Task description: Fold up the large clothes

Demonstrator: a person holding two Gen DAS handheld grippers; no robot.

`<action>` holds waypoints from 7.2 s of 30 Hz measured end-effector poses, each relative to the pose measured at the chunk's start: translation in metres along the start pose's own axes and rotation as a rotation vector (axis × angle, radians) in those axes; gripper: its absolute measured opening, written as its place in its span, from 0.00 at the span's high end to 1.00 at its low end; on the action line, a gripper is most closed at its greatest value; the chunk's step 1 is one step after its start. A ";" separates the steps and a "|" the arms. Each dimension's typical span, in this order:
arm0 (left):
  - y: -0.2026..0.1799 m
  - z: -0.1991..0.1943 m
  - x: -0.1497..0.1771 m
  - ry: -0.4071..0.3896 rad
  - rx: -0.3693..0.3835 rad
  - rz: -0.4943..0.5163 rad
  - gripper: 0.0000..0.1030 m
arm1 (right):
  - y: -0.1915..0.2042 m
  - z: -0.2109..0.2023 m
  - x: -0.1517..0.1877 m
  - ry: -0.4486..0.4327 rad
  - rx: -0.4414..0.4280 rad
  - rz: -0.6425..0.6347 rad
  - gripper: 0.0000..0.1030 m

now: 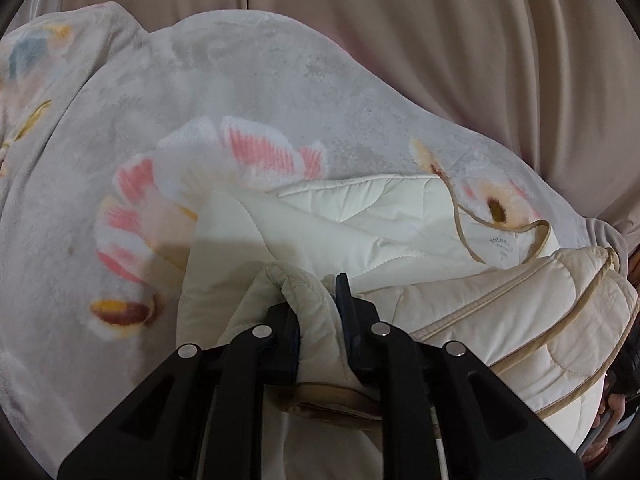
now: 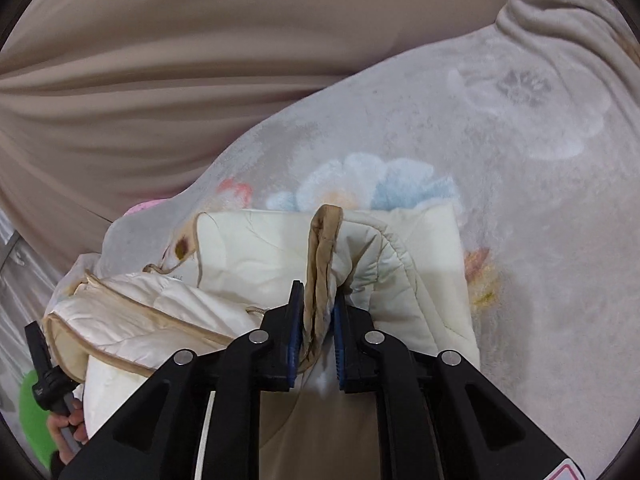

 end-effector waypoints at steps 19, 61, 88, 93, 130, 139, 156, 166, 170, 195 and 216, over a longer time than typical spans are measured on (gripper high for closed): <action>-0.153 -0.174 -0.043 -0.448 0.136 0.290 0.11 | 0.161 -0.092 0.008 -0.176 -0.173 -0.393 0.66; -0.093 -0.037 -0.038 -0.172 -0.033 0.223 0.15 | 0.075 -0.021 -0.010 -0.038 0.214 -0.295 0.92; -0.062 0.039 -0.016 0.029 -0.154 0.292 0.11 | 0.183 0.121 0.063 0.318 0.136 -0.599 0.94; -0.037 0.022 -0.005 -0.008 -0.170 0.285 0.11 | 0.187 0.120 0.065 0.278 0.169 -0.639 0.94; -0.005 -0.052 0.021 -0.069 -0.078 0.146 0.07 | 0.207 0.035 0.074 0.160 -0.012 -0.515 0.91; 0.054 -0.077 0.063 0.031 -0.051 -0.053 0.05 | 0.226 0.095 0.111 0.308 -0.091 -0.516 0.90; 0.039 -0.064 0.063 0.055 0.140 -0.156 0.60 | 0.222 0.052 0.094 0.240 -0.197 -0.423 0.87; -0.013 -0.129 0.033 -0.085 0.269 -0.045 0.82 | 0.224 0.074 0.130 0.290 -0.118 -0.556 0.92; -0.062 -0.156 0.024 -0.133 0.339 0.046 0.84 | 0.220 0.078 0.122 0.316 -0.157 -0.488 0.93; -0.320 -0.145 0.089 -0.021 0.511 0.416 0.91 | 0.115 -0.028 0.131 0.330 -0.351 -0.293 1.00; -0.355 -0.105 0.181 0.079 0.558 0.521 0.51 | -0.012 -0.178 0.088 -0.022 -0.222 -0.087 0.34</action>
Point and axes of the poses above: each gripper's, at about its wrist camera, not at the fingertips, and z roughly the way its jaws point, y to its left, x to its underside, the point moved 8 cm from there along z, roughly the way its jaws point, and after that the axes turned 1 degree about -z, right-handed, at the moved point
